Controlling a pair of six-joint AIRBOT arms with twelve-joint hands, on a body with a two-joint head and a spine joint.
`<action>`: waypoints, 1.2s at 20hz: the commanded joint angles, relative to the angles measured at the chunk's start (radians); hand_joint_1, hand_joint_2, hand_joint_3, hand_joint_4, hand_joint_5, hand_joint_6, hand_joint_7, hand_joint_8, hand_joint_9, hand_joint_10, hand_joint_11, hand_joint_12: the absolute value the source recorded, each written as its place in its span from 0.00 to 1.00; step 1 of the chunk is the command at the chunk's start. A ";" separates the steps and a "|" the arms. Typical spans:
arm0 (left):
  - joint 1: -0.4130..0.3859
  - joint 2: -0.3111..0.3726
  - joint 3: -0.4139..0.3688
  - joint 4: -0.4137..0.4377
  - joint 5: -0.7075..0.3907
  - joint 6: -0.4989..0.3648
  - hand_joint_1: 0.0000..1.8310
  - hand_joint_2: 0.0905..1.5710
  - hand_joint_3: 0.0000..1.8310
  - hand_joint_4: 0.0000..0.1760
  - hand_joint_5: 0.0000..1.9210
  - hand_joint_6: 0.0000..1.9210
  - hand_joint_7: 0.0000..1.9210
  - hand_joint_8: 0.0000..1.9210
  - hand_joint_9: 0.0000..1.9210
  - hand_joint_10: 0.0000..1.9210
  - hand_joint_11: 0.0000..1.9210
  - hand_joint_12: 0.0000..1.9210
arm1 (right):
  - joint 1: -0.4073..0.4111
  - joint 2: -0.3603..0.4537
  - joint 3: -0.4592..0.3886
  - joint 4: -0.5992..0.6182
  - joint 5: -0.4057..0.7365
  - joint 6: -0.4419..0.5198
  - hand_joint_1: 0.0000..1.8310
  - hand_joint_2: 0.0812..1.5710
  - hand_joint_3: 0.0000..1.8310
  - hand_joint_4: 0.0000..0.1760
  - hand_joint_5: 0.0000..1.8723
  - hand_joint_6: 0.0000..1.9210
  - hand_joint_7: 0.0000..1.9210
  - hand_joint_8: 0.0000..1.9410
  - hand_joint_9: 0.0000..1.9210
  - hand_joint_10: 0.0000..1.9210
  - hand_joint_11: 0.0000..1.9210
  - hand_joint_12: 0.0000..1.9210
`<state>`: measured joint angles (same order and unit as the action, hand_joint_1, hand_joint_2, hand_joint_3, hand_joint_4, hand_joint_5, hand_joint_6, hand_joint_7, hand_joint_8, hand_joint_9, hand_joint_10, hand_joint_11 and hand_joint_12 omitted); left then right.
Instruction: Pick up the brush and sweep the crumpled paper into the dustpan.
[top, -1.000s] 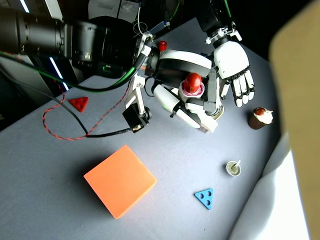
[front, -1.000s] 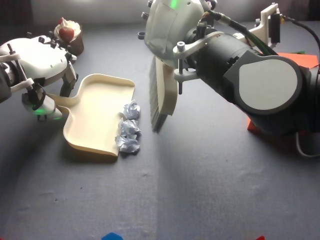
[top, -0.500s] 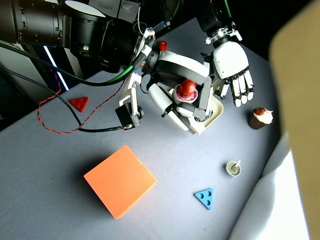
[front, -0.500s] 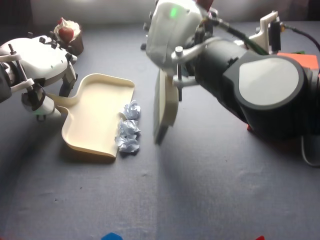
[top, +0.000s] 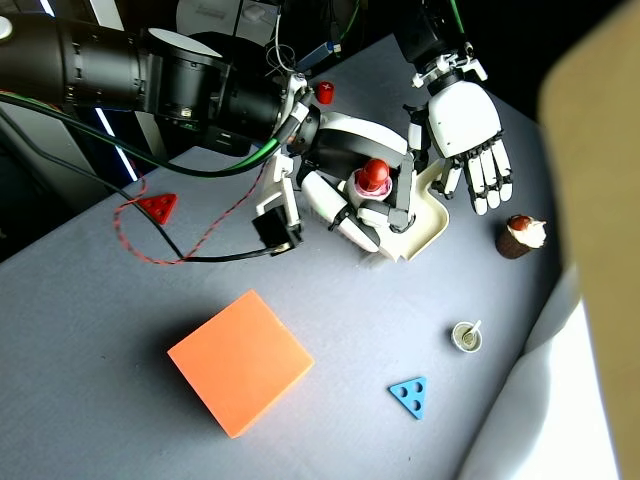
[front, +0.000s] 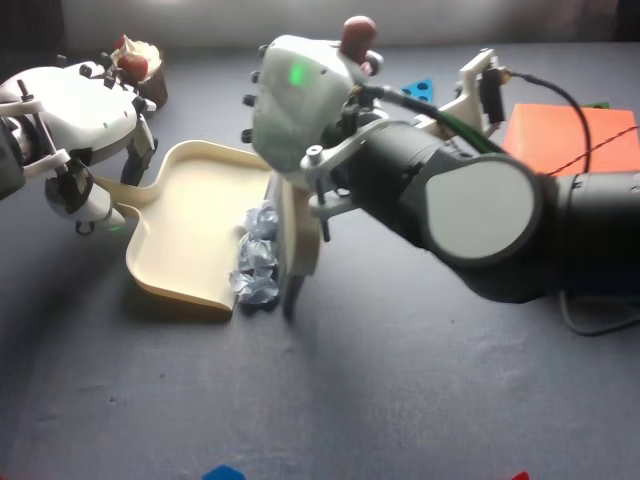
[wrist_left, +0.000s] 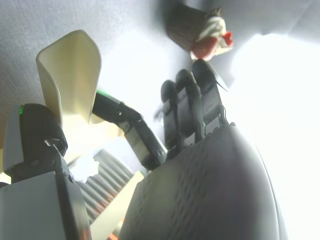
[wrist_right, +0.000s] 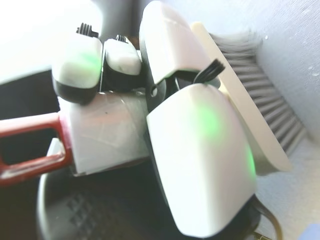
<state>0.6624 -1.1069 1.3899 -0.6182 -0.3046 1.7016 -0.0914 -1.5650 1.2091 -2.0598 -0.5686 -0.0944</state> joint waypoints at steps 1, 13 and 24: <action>-0.011 -0.001 0.009 0.012 -0.103 0.007 0.55 0.70 0.00 0.91 0.50 0.52 0.14 0.00 0.10 0.00 0.00 0.21 | -0.009 -0.002 0.008 -0.064 -0.026 0.014 0.82 0.72 0.00 0.63 0.47 1.00 0.51 1.00 0.64 1.00 0.76 1.00; -0.014 -0.002 0.013 0.009 -0.104 0.007 0.57 0.69 0.00 0.54 0.51 0.51 0.15 0.00 0.12 0.00 0.00 0.25 | -0.040 -0.059 0.080 -0.458 -0.067 0.421 0.80 0.73 0.00 0.70 0.47 1.00 0.50 1.00 0.64 1.00 0.75 1.00; -0.015 -0.001 0.012 0.009 -0.102 0.008 0.56 0.69 0.00 0.83 0.50 0.52 0.15 0.00 0.11 0.00 0.00 0.23 | -0.063 -0.038 0.076 -0.630 -0.289 0.633 0.81 0.72 0.00 0.76 0.48 1.00 0.52 1.00 0.65 1.00 0.76 1.00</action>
<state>0.6613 -1.1069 1.3960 -0.6209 -0.3061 1.7039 -0.1600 -1.6093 1.2850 -2.6232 -0.7399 0.5499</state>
